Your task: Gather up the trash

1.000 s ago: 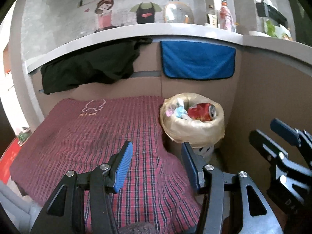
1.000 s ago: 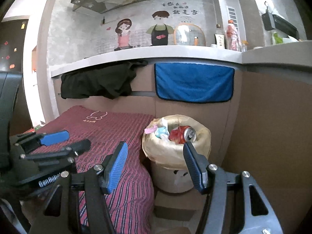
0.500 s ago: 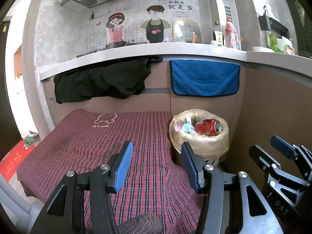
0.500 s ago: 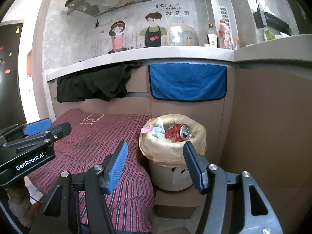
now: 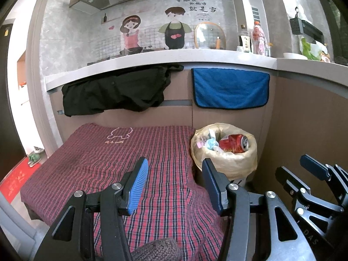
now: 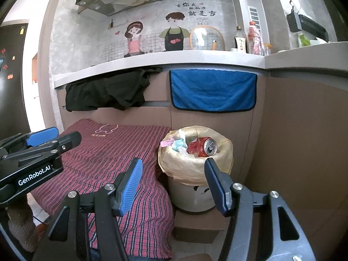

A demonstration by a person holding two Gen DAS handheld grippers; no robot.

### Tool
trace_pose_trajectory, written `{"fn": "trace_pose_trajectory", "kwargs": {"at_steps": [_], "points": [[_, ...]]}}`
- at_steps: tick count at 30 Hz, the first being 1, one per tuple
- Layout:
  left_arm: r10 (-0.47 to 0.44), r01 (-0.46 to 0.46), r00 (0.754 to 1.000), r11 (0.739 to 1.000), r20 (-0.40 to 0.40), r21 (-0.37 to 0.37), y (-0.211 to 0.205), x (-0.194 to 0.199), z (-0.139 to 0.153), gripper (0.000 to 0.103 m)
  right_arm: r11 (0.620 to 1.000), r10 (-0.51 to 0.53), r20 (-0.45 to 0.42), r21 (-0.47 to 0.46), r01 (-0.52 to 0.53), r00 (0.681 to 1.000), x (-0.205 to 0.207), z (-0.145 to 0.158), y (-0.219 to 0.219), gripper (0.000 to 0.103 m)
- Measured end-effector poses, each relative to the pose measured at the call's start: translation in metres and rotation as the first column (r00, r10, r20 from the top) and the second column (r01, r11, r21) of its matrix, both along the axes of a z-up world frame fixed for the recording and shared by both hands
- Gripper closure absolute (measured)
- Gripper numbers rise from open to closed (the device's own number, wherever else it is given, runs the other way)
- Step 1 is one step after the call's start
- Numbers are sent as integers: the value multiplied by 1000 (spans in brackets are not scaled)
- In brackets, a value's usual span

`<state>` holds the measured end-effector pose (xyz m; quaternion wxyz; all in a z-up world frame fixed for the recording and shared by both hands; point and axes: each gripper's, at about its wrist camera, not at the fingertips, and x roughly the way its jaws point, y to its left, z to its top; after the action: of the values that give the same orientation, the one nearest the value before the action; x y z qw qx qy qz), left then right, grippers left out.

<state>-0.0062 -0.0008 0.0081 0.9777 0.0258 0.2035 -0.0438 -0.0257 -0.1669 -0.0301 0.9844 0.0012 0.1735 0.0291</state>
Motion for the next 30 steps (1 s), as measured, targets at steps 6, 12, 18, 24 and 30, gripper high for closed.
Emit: {"fn": "trace_pose_trajectory", "kwargs": {"at_steps": [6,12,18,24,30], "points": [[2,-2,1000,1000,-3,0,0,1,0,50,1000,-1,1,-1,1,1000,0,0,1,47],[9,-9,1000,1000,-9,1,-3,1,0,50,1000,0,-1,0,0,1000,0,0,0,47],[11,-11,1000,1000,-14,-1,-4,2,-1,50,1000,0,-2,-1,0,1000,0,0,0,47],[10,-10,1000,1000,-16,-1,-4,2,-1,50,1000,0,2,-3,0,1000,0,0,0,47],[12,-12,1000,1000,-19,-1,-6,2,-2,50,1000,2,3,-1,-2,1000,1,0,-1,47]]}}
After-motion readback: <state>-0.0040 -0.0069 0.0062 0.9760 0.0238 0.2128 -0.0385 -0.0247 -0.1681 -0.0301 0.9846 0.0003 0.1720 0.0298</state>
